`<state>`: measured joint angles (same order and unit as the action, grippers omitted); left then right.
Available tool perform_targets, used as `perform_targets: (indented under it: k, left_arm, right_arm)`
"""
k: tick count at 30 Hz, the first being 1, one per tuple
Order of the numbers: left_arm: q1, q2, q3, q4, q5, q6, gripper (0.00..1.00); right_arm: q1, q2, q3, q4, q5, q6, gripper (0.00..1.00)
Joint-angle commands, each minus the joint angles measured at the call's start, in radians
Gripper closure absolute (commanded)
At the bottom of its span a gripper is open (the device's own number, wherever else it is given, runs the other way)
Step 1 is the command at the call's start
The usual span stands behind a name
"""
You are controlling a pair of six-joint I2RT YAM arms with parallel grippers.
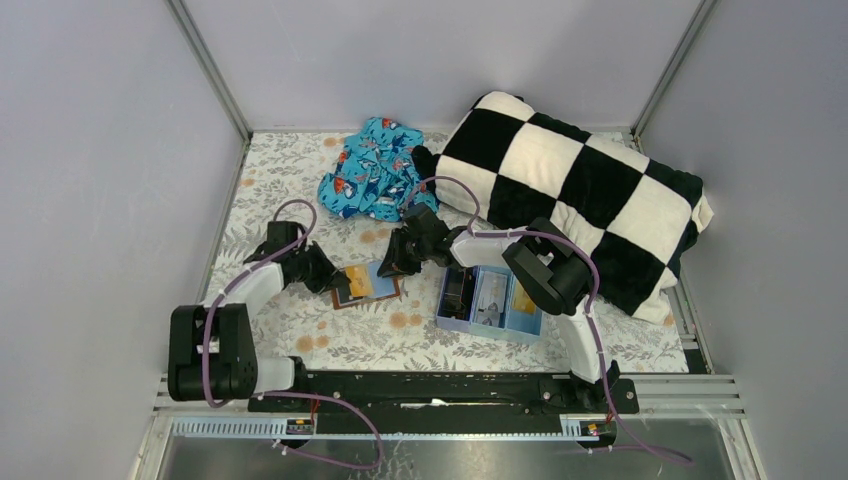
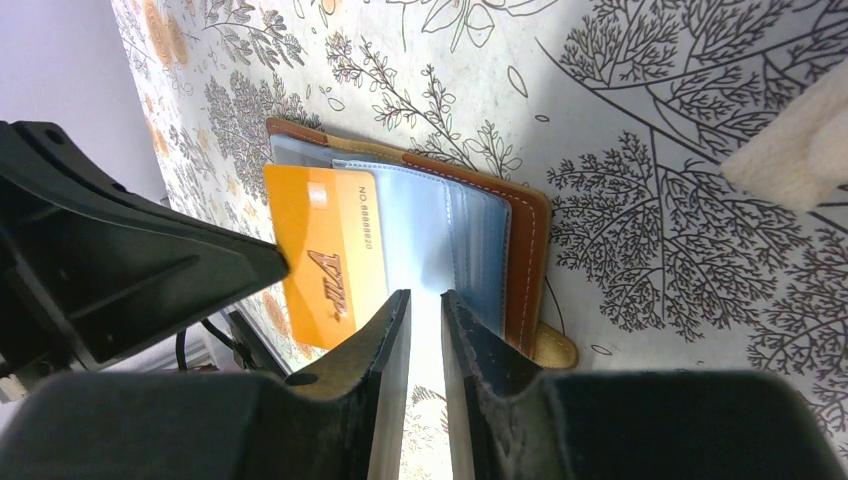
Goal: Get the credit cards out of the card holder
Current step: Remove the credit card from the card holder.
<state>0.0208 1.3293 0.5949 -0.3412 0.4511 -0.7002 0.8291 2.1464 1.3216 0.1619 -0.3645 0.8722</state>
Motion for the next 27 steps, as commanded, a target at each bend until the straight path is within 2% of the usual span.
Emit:
perform_targets:
  k: [1, 9, 11, 15, 18, 22, 27]
  left_arm:
    - [0.030, -0.068, 0.000, -0.033, -0.031, 0.011, 1.00]
    - [0.035, -0.160, 0.045, -0.126, -0.028, 0.042, 1.00]
    - [0.035, -0.190, 0.062, -0.160, -0.030, 0.058, 1.00]
    - [0.034, -0.260, 0.100, -0.232, -0.038, 0.098, 1.00]
    - [0.034, -0.302, 0.132, -0.258, -0.005, 0.127, 1.00]
    - [0.035, -0.339, 0.165, -0.248, 0.093, 0.162, 1.00]
    - [0.036, -0.353, 0.197, -0.240, 0.167, 0.170, 1.00]
  right_arm:
    - [0.005, 0.033, 0.015, -0.088, 0.055, -0.017, 0.75]
    - [0.006, -0.026, 0.033, -0.082, -0.007, -0.030, 0.70]
    - [0.005, -0.066, 0.024, -0.056, -0.036, -0.028, 0.62]
    - [0.005, -0.137, 0.001, 0.020, -0.105, -0.025, 0.38]
    - [0.005, -0.153, -0.009, 0.083, -0.179, -0.010, 0.29]
    - [0.000, -0.156, -0.056, 0.256, -0.296, 0.077, 0.23]
    - [-0.017, -0.153, -0.149, 0.583, -0.416, 0.319, 0.22]
